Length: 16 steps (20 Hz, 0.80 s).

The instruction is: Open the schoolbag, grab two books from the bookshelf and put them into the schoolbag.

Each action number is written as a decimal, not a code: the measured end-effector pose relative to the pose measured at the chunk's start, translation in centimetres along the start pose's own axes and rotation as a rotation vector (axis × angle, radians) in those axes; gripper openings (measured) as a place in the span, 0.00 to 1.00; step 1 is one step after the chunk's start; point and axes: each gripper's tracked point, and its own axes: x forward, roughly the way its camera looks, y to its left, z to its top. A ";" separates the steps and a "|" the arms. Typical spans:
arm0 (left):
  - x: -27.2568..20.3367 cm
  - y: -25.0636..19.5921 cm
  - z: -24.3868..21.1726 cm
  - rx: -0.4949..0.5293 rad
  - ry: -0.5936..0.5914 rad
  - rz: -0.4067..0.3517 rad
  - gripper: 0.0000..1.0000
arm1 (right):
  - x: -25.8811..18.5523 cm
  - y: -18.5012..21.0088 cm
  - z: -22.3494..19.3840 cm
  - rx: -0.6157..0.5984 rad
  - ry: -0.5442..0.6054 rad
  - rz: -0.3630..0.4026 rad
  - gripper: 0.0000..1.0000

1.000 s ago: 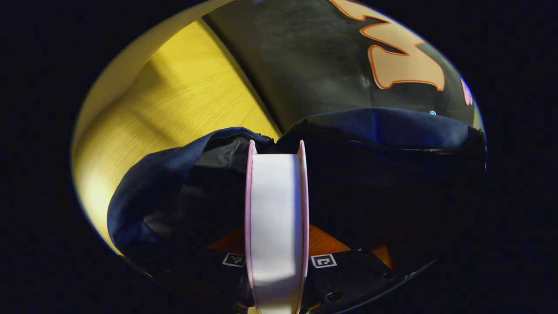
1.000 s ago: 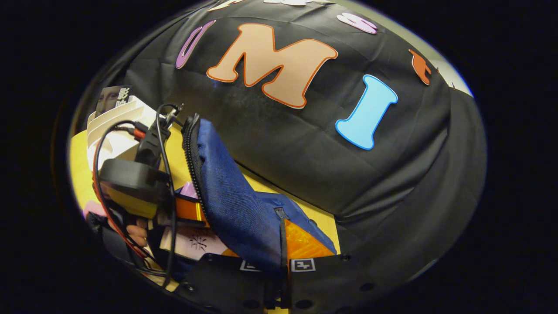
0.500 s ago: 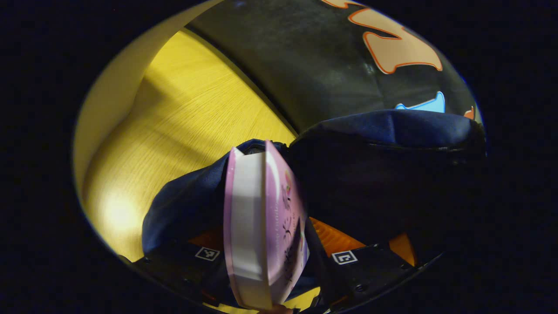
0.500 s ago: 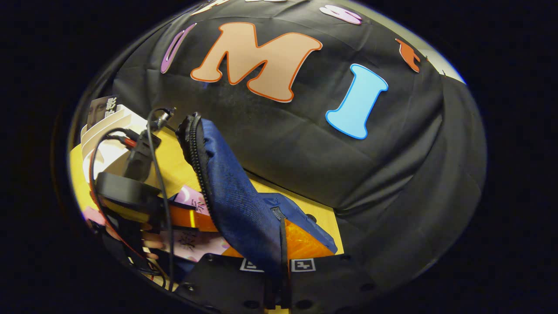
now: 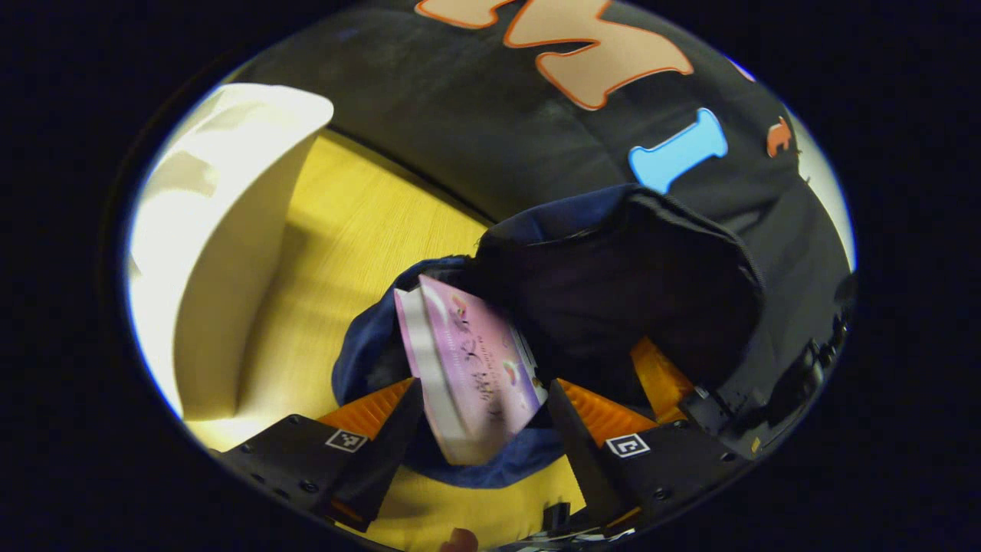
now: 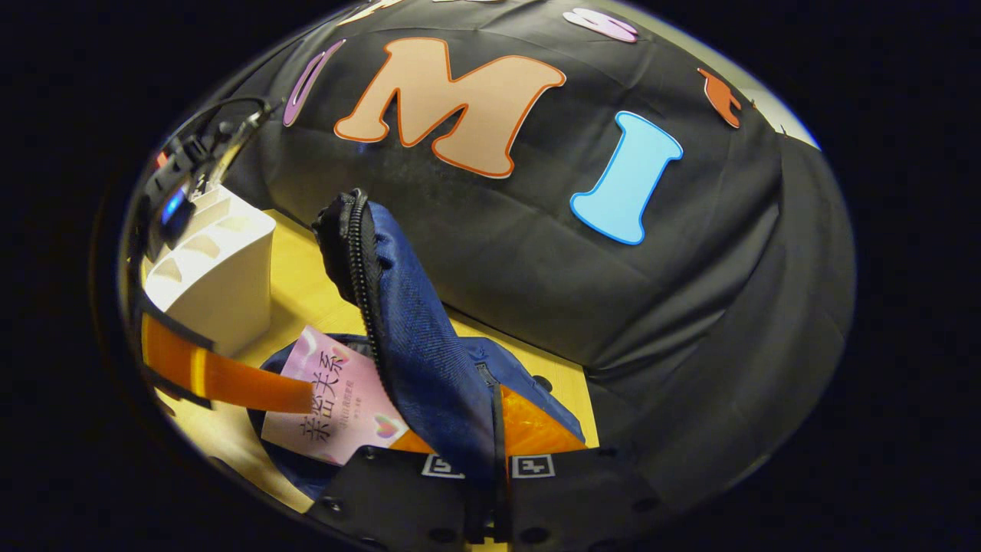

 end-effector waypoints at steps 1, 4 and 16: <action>-1.1 -0.8 0.4 0.032 0.000 0.000 0.96 | 0.0 0.0 0.1 -0.004 0.000 0.000 0.06; -5.7 -1.8 1.2 0.106 0.002 -0.001 0.96 | -0.2 0.4 0.0 -0.021 0.000 0.005 0.06; -21.9 6.2 14.3 0.126 -0.128 0.242 0.96 | -0.4 -0.2 0.1 -0.067 -0.011 0.021 0.06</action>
